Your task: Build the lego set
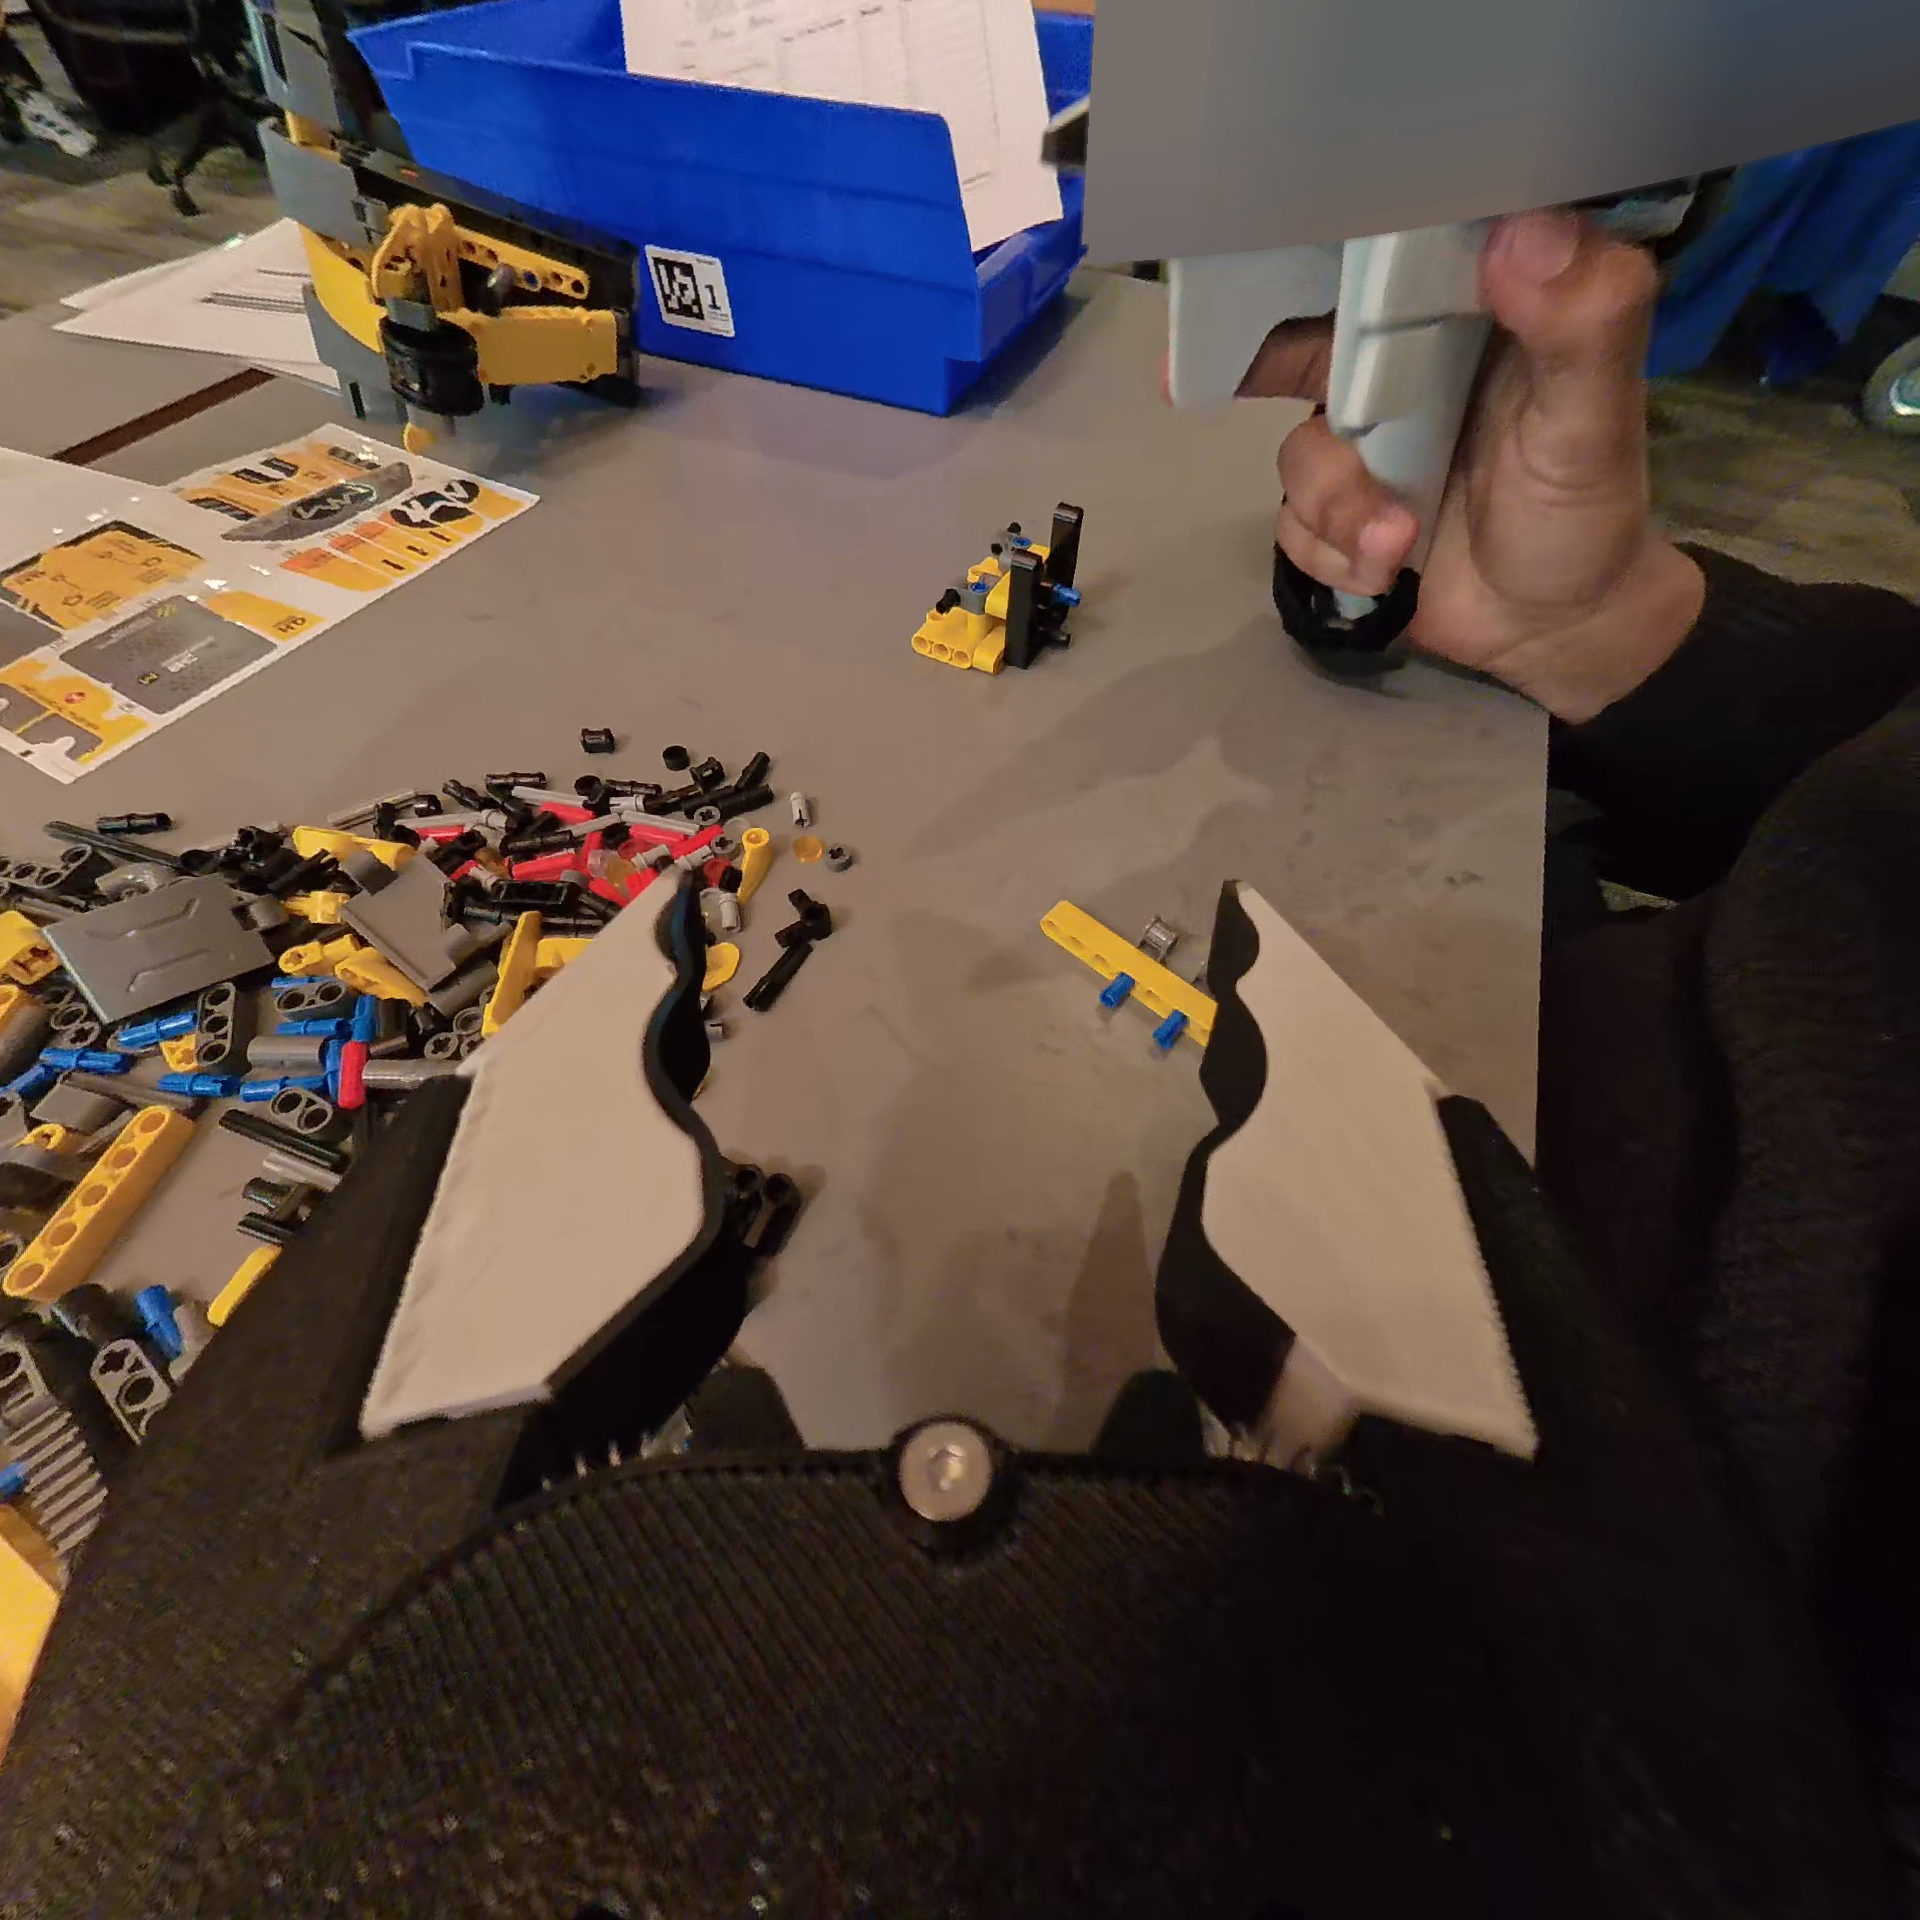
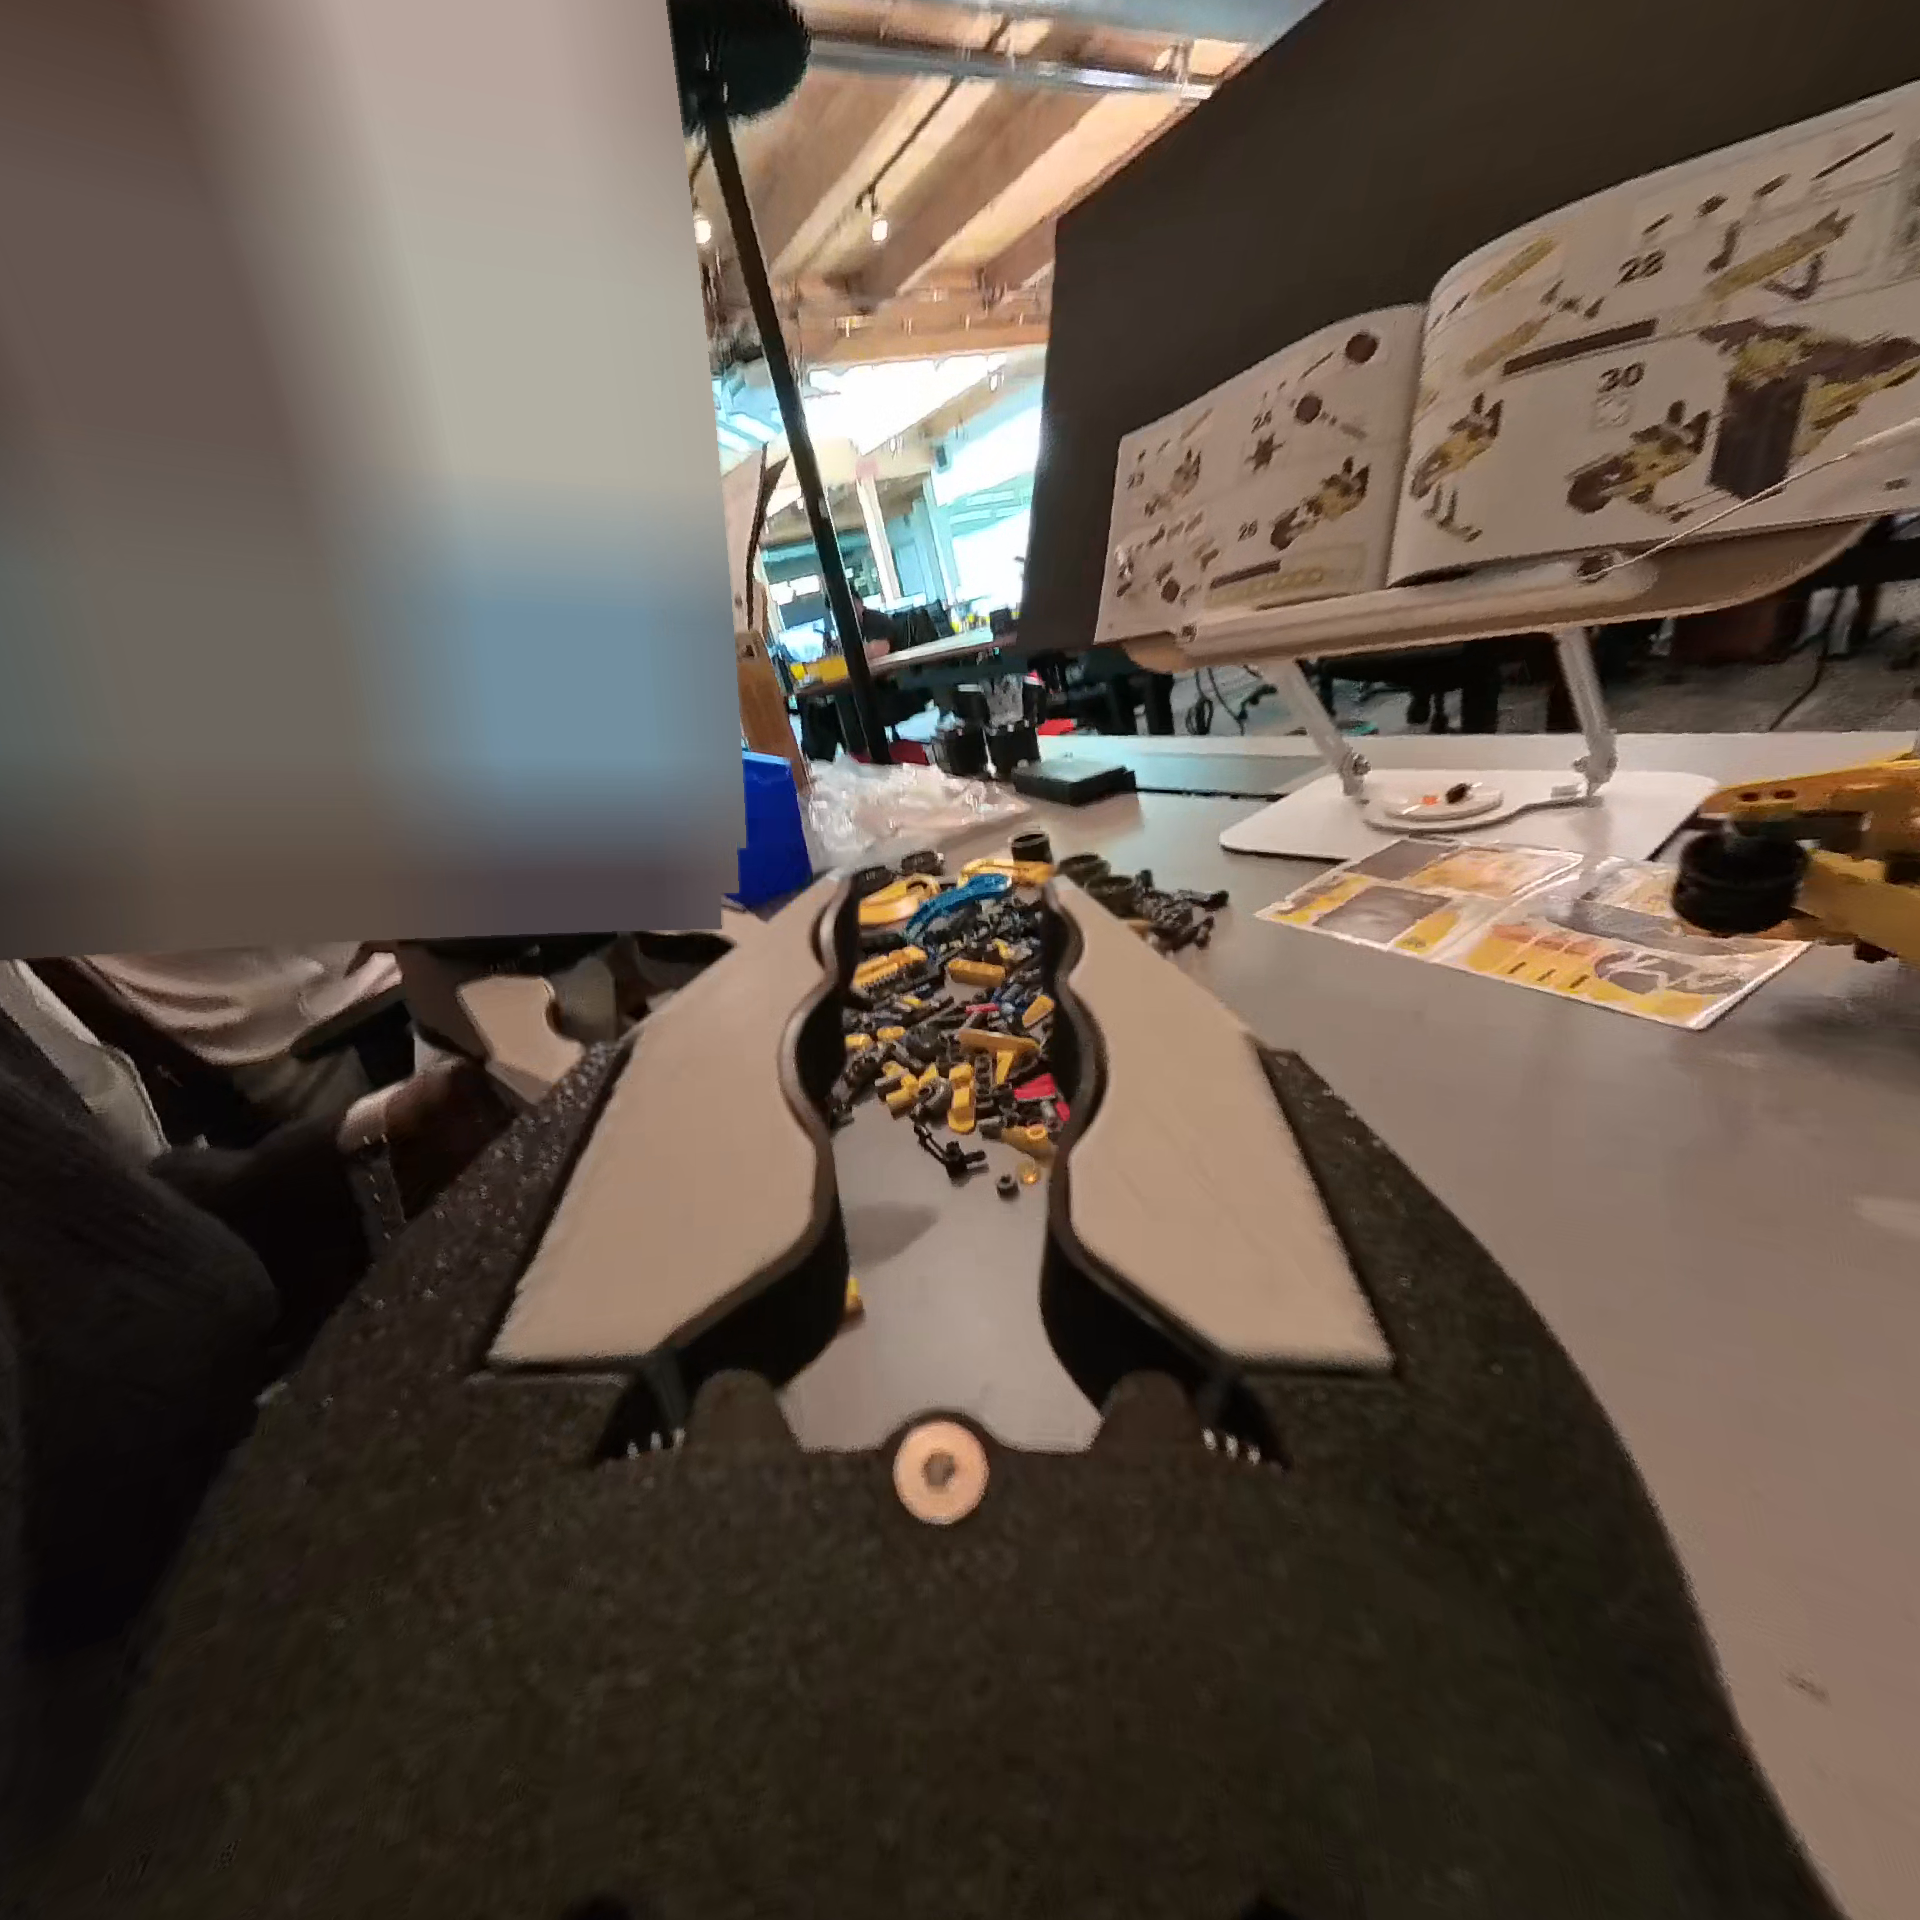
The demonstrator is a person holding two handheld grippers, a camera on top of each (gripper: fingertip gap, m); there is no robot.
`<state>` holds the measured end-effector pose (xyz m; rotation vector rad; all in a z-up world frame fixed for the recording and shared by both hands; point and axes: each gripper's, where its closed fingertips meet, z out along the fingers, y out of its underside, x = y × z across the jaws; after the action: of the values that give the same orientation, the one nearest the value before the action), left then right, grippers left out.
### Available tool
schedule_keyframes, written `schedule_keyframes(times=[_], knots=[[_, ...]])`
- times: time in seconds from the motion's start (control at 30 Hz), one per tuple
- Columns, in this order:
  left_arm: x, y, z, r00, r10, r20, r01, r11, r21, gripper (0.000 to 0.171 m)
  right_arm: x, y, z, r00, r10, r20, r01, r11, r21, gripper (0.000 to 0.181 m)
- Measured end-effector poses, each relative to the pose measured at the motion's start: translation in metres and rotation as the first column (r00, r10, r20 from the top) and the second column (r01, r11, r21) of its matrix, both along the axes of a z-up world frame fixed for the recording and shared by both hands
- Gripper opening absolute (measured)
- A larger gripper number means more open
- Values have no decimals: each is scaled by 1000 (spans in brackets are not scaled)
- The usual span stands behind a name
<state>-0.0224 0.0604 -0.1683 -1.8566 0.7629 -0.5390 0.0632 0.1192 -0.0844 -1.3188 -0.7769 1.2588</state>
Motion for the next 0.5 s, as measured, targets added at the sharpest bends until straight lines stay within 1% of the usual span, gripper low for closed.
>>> schedule_keyframes(times=[0.23,0.4,0.5], knots=[[-1,-1,3,1000,-4,21,3,1000,5,95,-24,-7,-25,982,0,190,-12,998,59,34],[-1,-2,5,1000,-6,25,5,1000,26,94,-31,-12,-30,970,-22,243,-8,993,119,34],[1,-2,2,1000,-10,-2,10,1000,19,94,-31,-4,-34,962,-64,265,33,992,119,35]])
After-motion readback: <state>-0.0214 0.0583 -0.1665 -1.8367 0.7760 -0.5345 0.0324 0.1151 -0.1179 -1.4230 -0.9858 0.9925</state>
